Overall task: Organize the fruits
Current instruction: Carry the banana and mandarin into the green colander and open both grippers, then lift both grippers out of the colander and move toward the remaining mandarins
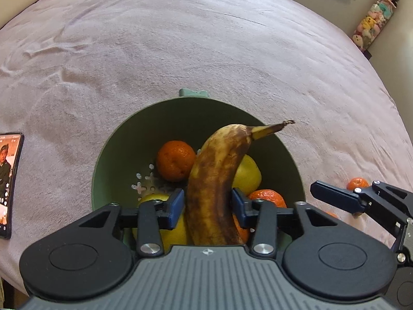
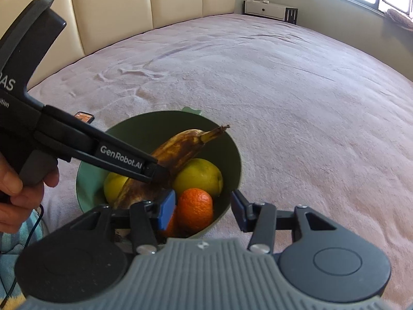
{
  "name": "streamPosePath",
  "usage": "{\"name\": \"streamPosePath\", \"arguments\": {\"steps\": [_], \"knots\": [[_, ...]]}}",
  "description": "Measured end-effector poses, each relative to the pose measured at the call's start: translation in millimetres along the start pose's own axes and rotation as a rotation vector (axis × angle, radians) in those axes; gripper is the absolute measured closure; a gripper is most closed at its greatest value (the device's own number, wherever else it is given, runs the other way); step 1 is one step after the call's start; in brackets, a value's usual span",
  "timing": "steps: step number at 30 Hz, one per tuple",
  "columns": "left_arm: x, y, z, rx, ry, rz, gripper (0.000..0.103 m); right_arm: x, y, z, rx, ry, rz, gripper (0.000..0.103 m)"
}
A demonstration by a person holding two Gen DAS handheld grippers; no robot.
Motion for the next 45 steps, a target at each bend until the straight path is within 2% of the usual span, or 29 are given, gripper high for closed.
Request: {"name": "streamPosePath", "arguments": {"steps": [5, 8, 13, 17, 21, 27, 33, 38, 45], "knots": [[7.0, 2.5, 0.9, 0.055, -0.066, -0.080, 0.061, 10.1, 2.5, 1.9, 0.001, -0.047, 0.010, 0.057], [3.6, 2.8, -0.6, 0.066, -0.051, -0.115, 0.061, 12.8, 4.6, 3.8, 0.002, -0.062, 0.013, 0.057], [4.8, 0.5, -0.7, 0.049, -0.046, -0.096, 0.058, 15.0, 7.9, 4.7, -0.002, -0.067, 0.020, 0.057], [-1.2, 0.2, -0.6, 0.015, 0.015, -0.064, 0.053, 18.0, 11.2, 5.0, 0.001, -0.077, 0.028, 0.057], [-0.3, 11.5, -2.2, 0.060, 0.026, -0.075, 0.043, 21.7, 14.1, 5.9, -0.001, -0.102, 0.033, 0.057], [9.4, 32.3, -3.1, 0.124, 0.017, -0.034, 0.042, 26.7, 31.5, 9.8, 0.016, -0.143, 0.048, 0.057], [34.0, 56.2, 0.4, 0.223, -0.053, 0.034, 0.042, 33.3, 59.4, 13.1, 0.053, -0.195, 0.089, 0.056], [68.5, 70.1, 10.3, 0.292, -0.167, 0.095, 0.042, 43.3, 83.0, 21.7, 0.063, -0.238, 0.163, 0.055], [113.4, 71.3, 34.6, 0.320, -0.337, 0.143, 0.042, 74.2, 111.0, 53.5, 0.037, -0.357, 0.280, 0.055]]}}
Point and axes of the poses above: each gripper's, at about its wrist camera, not at the fingertips, and y roughly against the way its jaws point, x to its right, z to its underside, the point moved 3 cm from there along -y, roughly the way its jaws point, and after that the axes turned 4 degrees about y, right-handed, at the moved point
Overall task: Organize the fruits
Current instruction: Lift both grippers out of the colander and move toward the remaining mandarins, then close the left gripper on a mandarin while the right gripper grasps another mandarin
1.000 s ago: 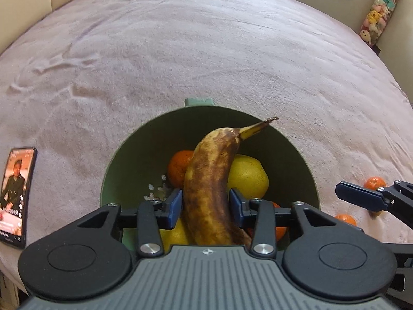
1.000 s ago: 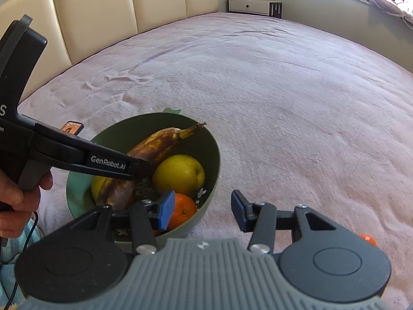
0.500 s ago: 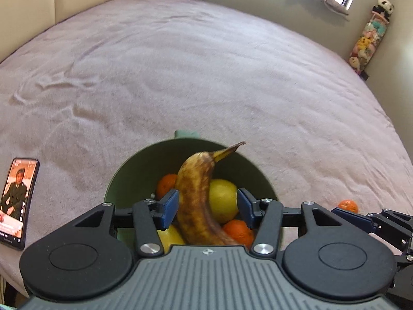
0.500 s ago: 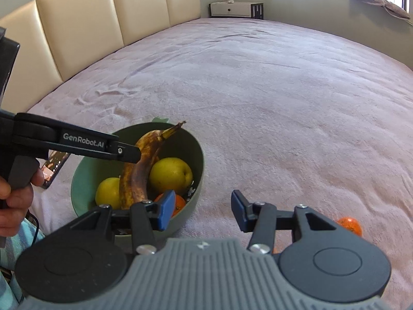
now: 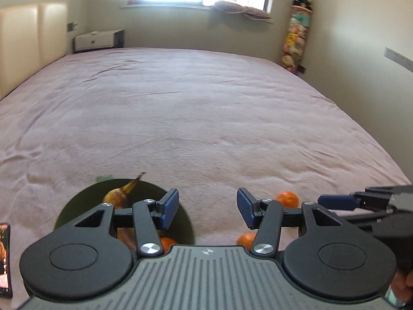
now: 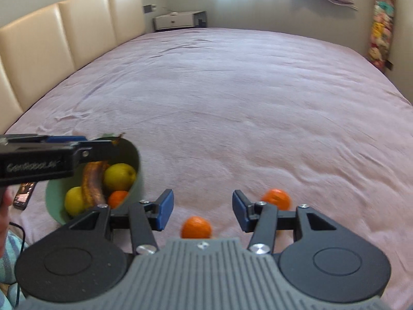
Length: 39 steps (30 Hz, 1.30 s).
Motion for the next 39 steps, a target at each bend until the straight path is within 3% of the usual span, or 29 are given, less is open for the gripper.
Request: {"name": "streamPosePath", "arguments": {"steps": [4, 10, 14, 22, 32, 37, 39], "knots": [[22.1, -9.9, 12.1, -0.029, -0.072, 0.015, 0.042, 27.5, -1.3, 13.4, -0.029, -0.104, 0.052, 0.055], [46.3, -33.9, 34.1, -0.117, -0.096, 0.050, 0.042, 46.2, -13.2, 26.7, -0.060, -0.176, 0.093, 0.055], [54.1, -50.0, 47.6, -0.176, -0.050, 0.067, 0.044, 46.5, -25.8, 33.3, -0.082, -0.187, 0.086, 0.055], [47.5, -78.6, 60.7, -0.212, 0.048, 0.037, 0.047, 57.1, -48.3, 42.2, -0.119, -0.233, 0.094, 0.055], [39.2, -105.6, 69.0, -0.271, 0.115, 0.042, 0.048, 63.9, -74.8, 30.9, -0.069, -0.225, 0.089, 0.055], [37.1, -115.6, 71.0, -0.298, 0.130, 0.059, 0.055, 70.7, -90.2, 27.5, -0.057, -0.224, 0.110, 0.054], [35.7, -118.2, 71.4, -0.300, 0.140, 0.064, 0.055, 72.6, -94.9, 27.4, -0.052, -0.214, 0.119, 0.049]]}}
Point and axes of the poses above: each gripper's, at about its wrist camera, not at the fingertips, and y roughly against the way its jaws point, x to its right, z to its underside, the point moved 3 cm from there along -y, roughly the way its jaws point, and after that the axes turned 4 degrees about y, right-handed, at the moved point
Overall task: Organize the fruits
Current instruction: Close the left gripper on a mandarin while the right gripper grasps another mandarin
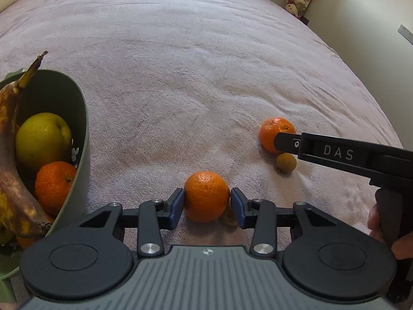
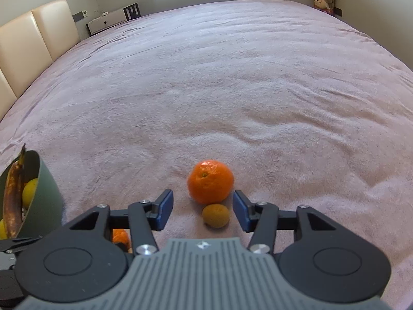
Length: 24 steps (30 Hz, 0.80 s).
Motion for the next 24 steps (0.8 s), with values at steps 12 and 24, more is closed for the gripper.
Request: {"name": "streamPosePath", "arguments": {"steps": [12, 24], "knots": [[-7.2, -12.3, -7.8, -0.024, 0.033, 0.012, 0.057, 8.9, -25.4, -1.1, -0.009, -0.047, -0.023, 0.046], [-6.1, -12.6, -8.6, -0.028, 0.022, 0.011, 0.058, 7.8, -31.4, 0.1, -0.017, -0.038, -0.026, 0.060]]}}
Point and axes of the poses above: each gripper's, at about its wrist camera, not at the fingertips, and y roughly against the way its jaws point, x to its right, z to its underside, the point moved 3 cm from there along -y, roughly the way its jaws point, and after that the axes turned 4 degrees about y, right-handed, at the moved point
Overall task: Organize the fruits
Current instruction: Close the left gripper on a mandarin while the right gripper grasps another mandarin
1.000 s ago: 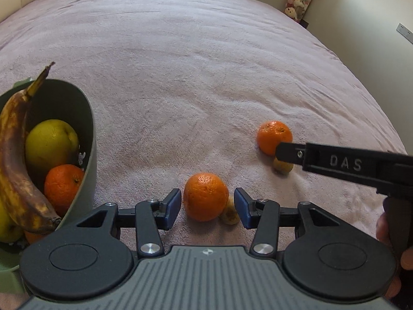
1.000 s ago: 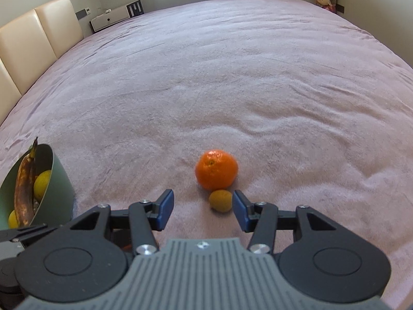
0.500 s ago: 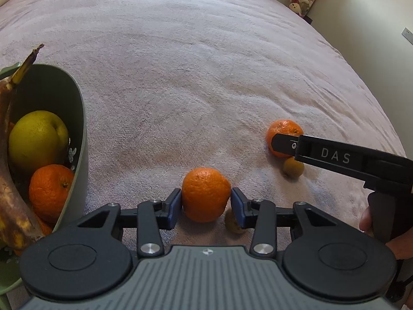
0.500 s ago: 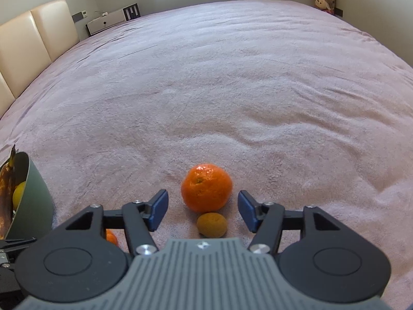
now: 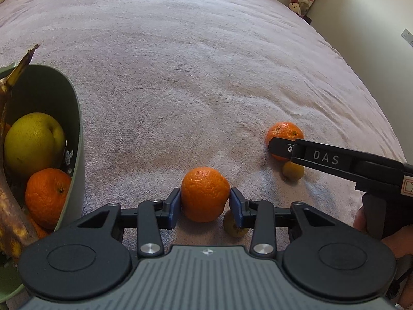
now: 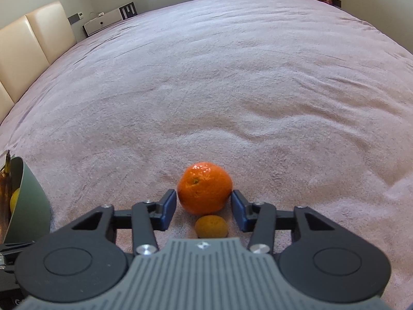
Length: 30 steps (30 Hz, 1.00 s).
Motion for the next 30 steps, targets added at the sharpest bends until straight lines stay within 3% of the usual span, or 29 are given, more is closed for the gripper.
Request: {"name": "streamPosePath", "arguments": {"steps": [12, 30], "knots": [[6.4, 14.9, -0.9, 0.029, -0.029, 0.010, 0.059, -3.3, 12.9, -4.7, 0.024, 0.008, 0.005, 0.063], [13.9, 97.5, -21.9, 0.183, -0.076, 0.020, 0.059, -52.8, 82.0, -28.8, 0.184, 0.130, -0.086, 0.064]]}}
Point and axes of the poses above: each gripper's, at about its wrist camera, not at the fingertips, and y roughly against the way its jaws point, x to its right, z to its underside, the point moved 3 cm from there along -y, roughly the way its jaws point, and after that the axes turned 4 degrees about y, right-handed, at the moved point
